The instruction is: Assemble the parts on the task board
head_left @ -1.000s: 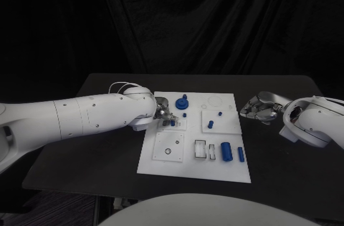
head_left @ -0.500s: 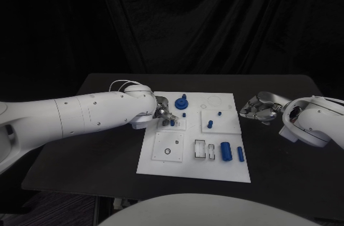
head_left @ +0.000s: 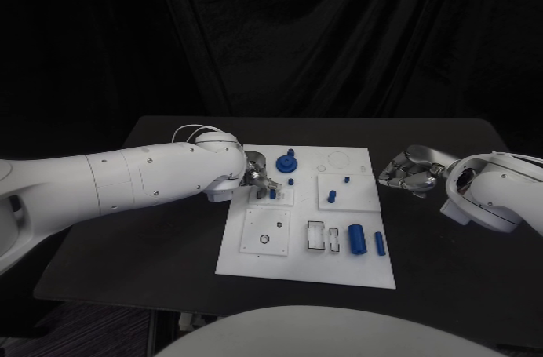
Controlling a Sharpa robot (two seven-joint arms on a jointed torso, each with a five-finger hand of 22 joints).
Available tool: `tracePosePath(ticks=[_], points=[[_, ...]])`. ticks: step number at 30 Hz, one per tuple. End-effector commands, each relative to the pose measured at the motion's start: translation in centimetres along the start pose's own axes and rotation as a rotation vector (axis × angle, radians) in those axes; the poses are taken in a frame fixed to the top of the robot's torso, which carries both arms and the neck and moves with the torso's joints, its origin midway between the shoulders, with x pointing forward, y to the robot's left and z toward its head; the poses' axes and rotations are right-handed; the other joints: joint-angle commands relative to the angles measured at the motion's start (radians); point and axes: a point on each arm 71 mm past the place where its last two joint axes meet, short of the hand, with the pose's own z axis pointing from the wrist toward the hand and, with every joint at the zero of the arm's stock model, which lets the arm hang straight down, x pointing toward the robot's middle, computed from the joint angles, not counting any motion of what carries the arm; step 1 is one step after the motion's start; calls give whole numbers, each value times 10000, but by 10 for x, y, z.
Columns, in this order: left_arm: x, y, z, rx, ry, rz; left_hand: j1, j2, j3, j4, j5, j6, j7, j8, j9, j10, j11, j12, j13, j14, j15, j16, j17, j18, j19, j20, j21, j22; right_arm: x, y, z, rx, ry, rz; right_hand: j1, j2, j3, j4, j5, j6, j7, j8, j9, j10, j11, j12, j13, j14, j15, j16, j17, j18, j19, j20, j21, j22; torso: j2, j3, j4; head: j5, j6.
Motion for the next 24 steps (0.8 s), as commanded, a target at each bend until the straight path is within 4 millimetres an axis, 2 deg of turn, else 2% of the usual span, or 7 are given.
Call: tracePosePath(ticks=[1, 6, 19, 24], points=[[-2, -5, -1, 541, 124, 55, 206, -24, -101, -35, 186, -29, -27, -25, 27, 1044, 60, 34, 2606, 1039, 74, 26, 2633, 138, 379, 100, -48, 1929, 1, -2, -1, 173, 95, -58, 65, 1, 55, 27, 37, 1, 55, -42, -16, -78, -13, -53, -9, -62, 6, -38, -15, 73, -86, -6, -31, -8, -8, -2, 17, -26, -1], [-10, -10, -6, 1057, -422, -121, 584, -85, -168, -149, 547, -10, -44, 11, 161, 1044, 42, 34, 2606, 1039, 61, 26, 2633, 103, 474, 95, 69, 2037, 1, -2, -1, 184, 92, -58, 65, 1, 55, 27, 37, 1, 55, -42, -16, -78, -13, -53, -9, -62, 6, -38, -15, 73, -86, -6, -31, -8, -20, 13, -3, -30, -1], [-37, -12, -21, 1005, -694, 157, 714, -116, -204, -185, 575, 20, -59, 60, 243, 1044, 31, 34, 2606, 1039, 52, 26, 2633, 101, 482, 88, 76, 2047, 1, -2, 1, 219, 120, -75, 75, -5, 65, 22, 44, 5, 58, -38, -17, -80, -9, -49, -10, -69, 8, -42, -18, 77, -94, -3, -54, -14, -7, 0, -10, -9, -1], [-43, -11, -24, 748, -473, 405, 854, -104, -188, -251, 614, -3, -73, 81, 306, 1044, 24, 34, 2606, 1039, 48, 26, 2633, 108, 466, 84, 53, 2035, 1, -2, 1, 235, 140, -86, 75, -5, 65, 22, 44, 5, 58, -38, -17, -80, -9, -49, -10, -69, 8, -42, -18, 77, -94, -3, -54, -14, -6, -3, 10, -14, -1]])
